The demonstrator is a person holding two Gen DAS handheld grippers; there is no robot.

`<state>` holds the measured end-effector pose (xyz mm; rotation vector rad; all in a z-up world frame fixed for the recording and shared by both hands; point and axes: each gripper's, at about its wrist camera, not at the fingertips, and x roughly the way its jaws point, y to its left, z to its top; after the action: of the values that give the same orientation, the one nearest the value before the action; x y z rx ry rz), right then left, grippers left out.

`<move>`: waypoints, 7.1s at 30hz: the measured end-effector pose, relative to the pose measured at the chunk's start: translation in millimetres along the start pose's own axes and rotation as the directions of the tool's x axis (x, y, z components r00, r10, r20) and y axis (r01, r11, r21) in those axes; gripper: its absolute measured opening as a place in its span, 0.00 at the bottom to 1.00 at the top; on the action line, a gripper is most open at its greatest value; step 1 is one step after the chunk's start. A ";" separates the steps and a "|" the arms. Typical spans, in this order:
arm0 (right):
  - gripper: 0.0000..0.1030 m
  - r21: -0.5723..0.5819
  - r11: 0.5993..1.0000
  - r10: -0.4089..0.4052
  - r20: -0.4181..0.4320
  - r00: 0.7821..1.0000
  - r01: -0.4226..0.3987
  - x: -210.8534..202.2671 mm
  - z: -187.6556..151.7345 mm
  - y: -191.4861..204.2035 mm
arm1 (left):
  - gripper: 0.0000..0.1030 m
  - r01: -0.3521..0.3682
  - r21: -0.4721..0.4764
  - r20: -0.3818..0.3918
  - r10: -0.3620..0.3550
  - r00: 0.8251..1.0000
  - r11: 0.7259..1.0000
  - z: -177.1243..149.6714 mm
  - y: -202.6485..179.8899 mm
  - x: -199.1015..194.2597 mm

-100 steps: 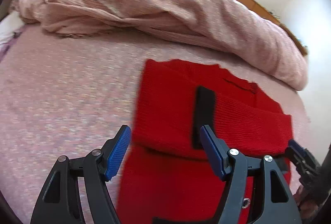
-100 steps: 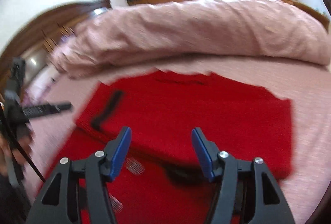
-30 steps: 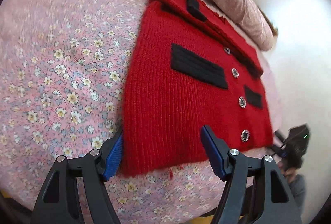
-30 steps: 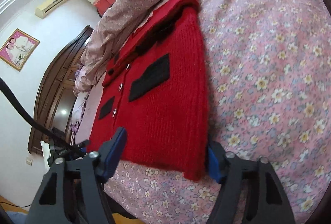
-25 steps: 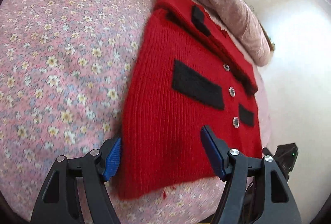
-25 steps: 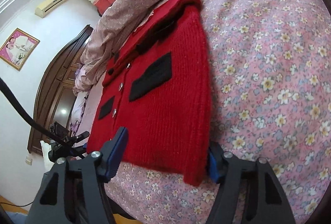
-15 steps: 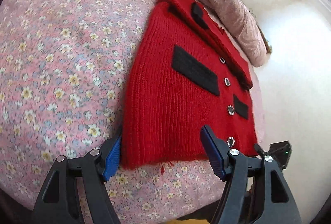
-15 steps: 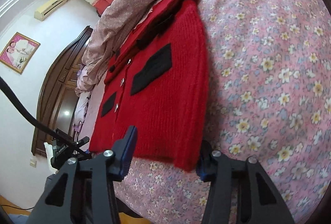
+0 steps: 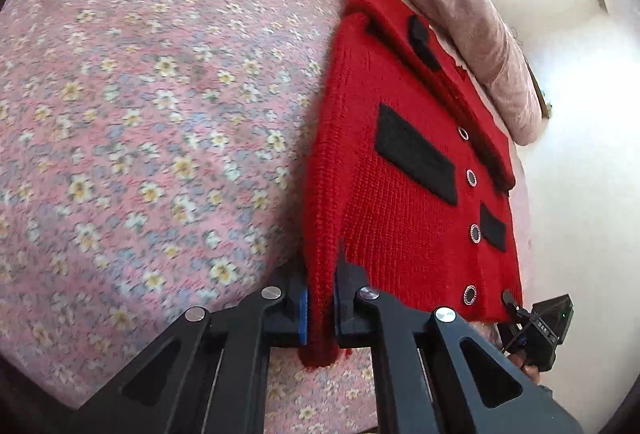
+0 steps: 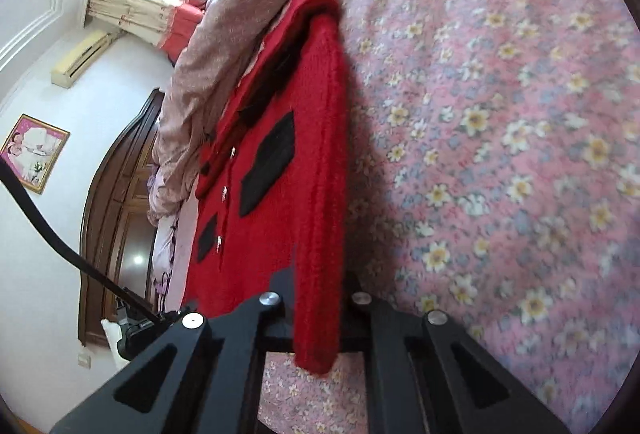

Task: Fold small clothes
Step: 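Lift the hem and fold it toward the collar with both tools, release, then grasp the folded cardigan edge with the left tool while the right tool grasps it, then grasp the side of the red cardigan with the right tool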

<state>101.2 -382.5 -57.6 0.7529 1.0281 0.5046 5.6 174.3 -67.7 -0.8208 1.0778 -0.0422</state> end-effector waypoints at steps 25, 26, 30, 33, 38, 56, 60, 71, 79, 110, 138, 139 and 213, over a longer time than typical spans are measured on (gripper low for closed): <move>0.05 -0.163 0.976 -0.132 0.071 0.989 0.142 -93.6 -77.0 45.5 | 0.01 0.049 0.126 -0.011 -0.048 0.999 0.991 -60.1 0.8 -75.4; 0.05 -0.201 0.964 -0.160 0.087 0.983 0.175 -89.6 -72.0 54.4 | 0.01 0.045 0.138 0.001 -0.046 0.999 0.989 -53.1 -6.8 -71.9; 0.05 -0.355 0.890 -0.251 0.147 0.957 0.287 -68.7 -43.9 81.7 | 0.01 0.023 0.173 0.061 -0.034 0.998 0.985 -14.6 -32.0 -59.8; 0.05 -0.450 0.827 -0.292 0.170 0.941 0.338 -41.6 -13.7 101.0 | 0.01 -0.006 0.188 0.112 -0.016 0.994 0.982 13.2 -54.1 -42.0; 0.05 -0.505 0.767 -0.343 0.197 0.919 0.395 -0.3 38.9 113.7 | 0.01 -0.047 0.189 0.195 0.009 0.981 0.981 59.3 -74.2 -22.6; 0.06 -0.392 0.860 -0.220 0.295 0.930 0.327 40.9 159.4 122.7 | 0.01 0.037 0.138 0.299 -0.077 0.951 0.990 169.7 -101.1 20.5; 0.06 -0.372 0.861 -0.252 0.278 0.927 0.346 65.0 170.4 117.3 | 0.02 -0.012 0.143 0.278 -0.029 0.960 0.990 177.8 -100.3 34.7; 0.67 -0.268 0.888 -0.296 0.290 0.910 0.374 54.1 184.4 96.7 | 0.52 0.009 0.158 0.315 -0.059 0.947 0.987 178.5 -98.8 5.0; 0.69 -0.254 0.883 -0.324 0.279 0.904 0.395 27.4 172.5 76.4 | 0.52 -0.125 0.223 0.221 0.075 0.972 0.967 155.0 -86.0 26.0; 0.12 -0.363 0.771 -0.487 0.195 0.851 0.524 93.1 183.2 71.3 | 0.03 -0.365 0.428 0.321 0.239 0.916 0.827 138.1 -121.8 73.4; 0.89 -0.446 0.757 -0.348 0.343 0.873 0.477 35.4 161.1 93.7 | 0.24 -0.335 0.333 0.333 0.222 0.916 0.881 121.6 -135.3 30.4; 0.89 -0.447 0.773 -0.334 0.316 0.888 0.450 29.7 157.6 89.5 | 0.25 -0.320 0.343 0.329 0.207 0.922 0.883 116.8 -140.6 29.9; 0.22 -0.239 0.964 -0.160 -0.154 0.975 0.120 60.8 165.7 88.7 | 0.00 -0.120 0.401 -0.015 0.137 0.990 0.908 73.5 -239.9 158.9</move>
<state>273.9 -335.4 25.9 0.4334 1.1524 0.5611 227.1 -19.2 -26.3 -0.3794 1.1138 -0.1649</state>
